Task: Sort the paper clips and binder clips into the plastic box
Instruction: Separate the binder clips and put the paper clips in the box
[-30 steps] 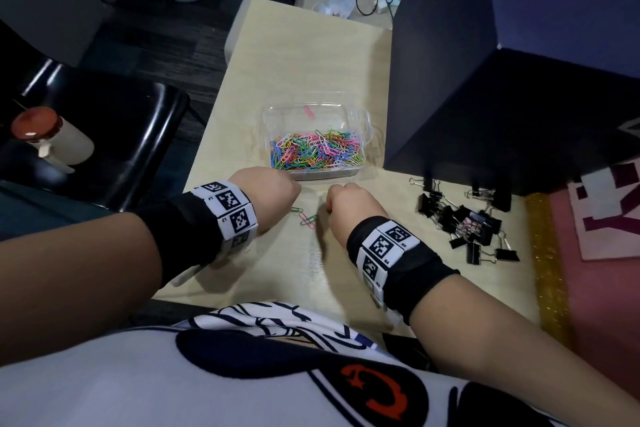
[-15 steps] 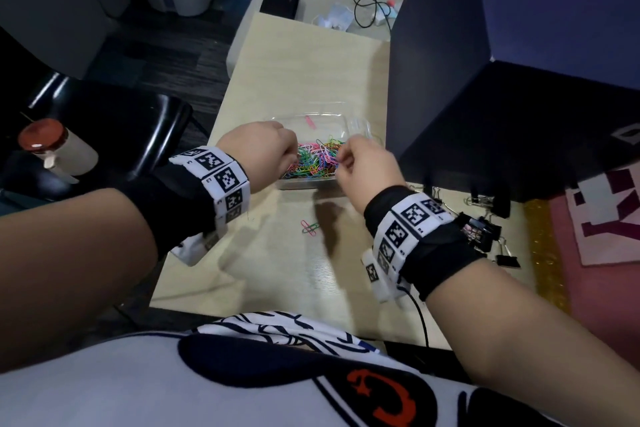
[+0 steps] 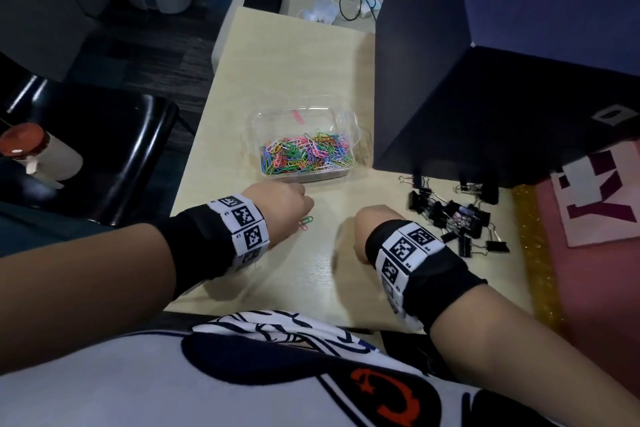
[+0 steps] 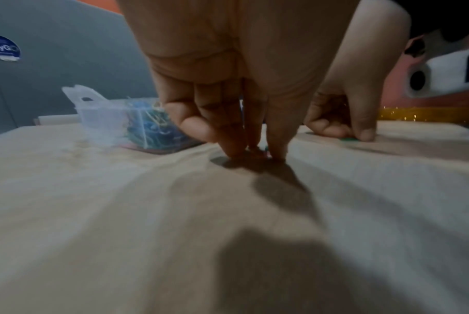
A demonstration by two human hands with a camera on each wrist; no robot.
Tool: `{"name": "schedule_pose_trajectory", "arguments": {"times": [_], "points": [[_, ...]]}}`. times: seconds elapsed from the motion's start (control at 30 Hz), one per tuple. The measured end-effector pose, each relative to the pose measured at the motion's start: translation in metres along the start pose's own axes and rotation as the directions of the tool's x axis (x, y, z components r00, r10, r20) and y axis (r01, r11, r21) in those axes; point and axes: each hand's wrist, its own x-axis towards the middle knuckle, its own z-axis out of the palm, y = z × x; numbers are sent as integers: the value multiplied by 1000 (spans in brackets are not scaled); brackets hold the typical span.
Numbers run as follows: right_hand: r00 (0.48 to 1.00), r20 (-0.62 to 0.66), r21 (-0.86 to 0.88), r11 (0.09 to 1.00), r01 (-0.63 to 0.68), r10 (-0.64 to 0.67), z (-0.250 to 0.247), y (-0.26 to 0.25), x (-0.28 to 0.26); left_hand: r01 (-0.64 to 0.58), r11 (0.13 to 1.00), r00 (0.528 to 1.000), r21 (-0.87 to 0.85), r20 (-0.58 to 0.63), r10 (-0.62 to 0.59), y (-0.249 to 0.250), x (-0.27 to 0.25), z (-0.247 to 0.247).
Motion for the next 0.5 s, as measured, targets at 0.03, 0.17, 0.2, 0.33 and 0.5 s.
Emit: {"name": "schedule_pose_trajectory", "arguments": {"times": [0.03,0.17,0.2,0.33,0.5], "points": [[1000,-25,52,998,-17,18,1,-1,3,8,1000,1000,4,-10,-8,0,1,2],[984,-165,210,977,-37,73,-4,-6,11,22,1000,999,21,-26,-21,-1,3,4],[979,-190,221,975,-25,68,-5,-8,13,28,1000,999,15,-21,-27,-1,3,4],[964,-265,298,954,46,36,-3,-20,21,78,997,996,-8,-37,-78,2,2,5],[924,-370,225,955,192,-98,5,-41,27,129,991,991,-26,-39,-130,0,-2,6]]}}
